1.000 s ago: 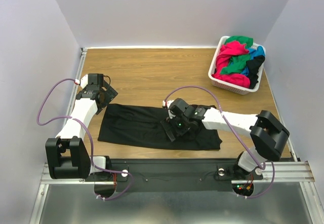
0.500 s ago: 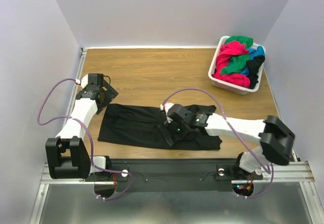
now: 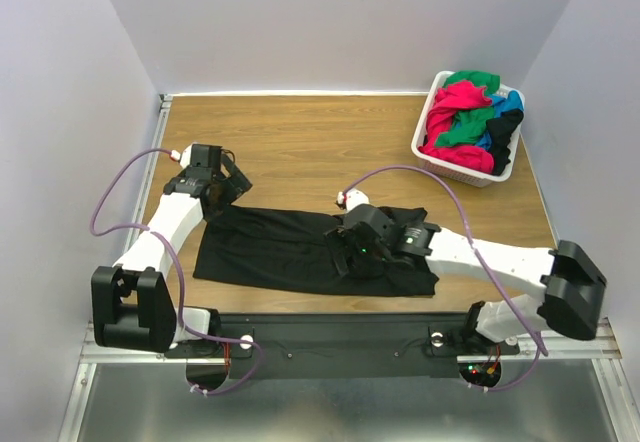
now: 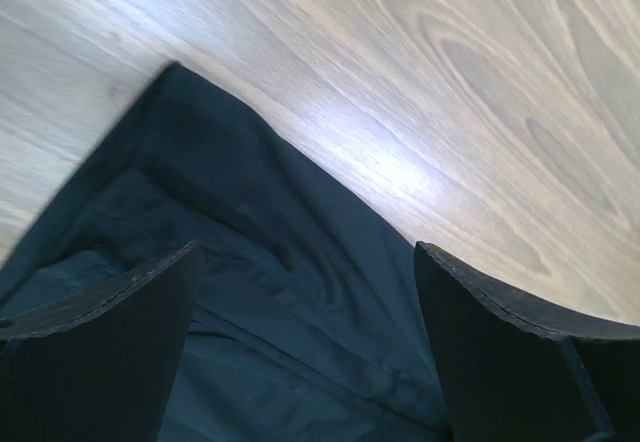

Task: Fold and stack the t-shirts
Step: Fold the tshirt

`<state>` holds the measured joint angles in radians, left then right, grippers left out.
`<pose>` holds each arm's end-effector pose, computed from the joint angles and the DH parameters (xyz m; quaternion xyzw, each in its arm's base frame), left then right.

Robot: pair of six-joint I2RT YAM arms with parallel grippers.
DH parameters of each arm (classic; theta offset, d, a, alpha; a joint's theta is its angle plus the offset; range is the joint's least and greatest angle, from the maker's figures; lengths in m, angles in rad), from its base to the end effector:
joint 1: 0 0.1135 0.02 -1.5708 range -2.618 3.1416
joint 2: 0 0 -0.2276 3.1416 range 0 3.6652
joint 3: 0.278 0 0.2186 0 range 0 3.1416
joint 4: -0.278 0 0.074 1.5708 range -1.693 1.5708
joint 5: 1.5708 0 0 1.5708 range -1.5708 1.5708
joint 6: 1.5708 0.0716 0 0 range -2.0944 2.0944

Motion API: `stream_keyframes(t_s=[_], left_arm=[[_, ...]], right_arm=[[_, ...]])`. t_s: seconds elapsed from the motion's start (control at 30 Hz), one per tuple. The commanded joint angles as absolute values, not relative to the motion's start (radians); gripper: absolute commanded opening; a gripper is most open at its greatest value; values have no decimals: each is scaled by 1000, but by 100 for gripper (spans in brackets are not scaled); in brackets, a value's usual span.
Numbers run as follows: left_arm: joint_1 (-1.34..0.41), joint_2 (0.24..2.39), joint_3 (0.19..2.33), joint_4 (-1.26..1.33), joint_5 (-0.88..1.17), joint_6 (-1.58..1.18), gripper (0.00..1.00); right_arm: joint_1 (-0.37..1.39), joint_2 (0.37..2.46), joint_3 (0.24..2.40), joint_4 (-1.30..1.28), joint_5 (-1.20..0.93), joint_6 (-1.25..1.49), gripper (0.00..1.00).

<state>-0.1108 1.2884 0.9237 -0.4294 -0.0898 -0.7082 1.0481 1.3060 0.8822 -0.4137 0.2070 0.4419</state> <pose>0.2752 -0.0242 0.2095 -0.2883 0.8787 -0.1125 0.3635 0.1491 0.2293 0.1944 -0.2418 0.8973 0.1708 0.3275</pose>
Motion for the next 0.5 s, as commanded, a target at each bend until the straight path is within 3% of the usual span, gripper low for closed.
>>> stream_keyframes(t_s=[0.0,0.23,0.47], left_arm=[[-155,1301,948,-410,-97,-713,99],[-163,1270,936,-428,-112,-712,99],[-163,1247,925,-452,-156,-707,99]], right_arm=[[1039,1417,991,-387,317,420,100],[1012,1598,1059,-390,334,382,100],[1012,1562,940,-403,235,454,100]])
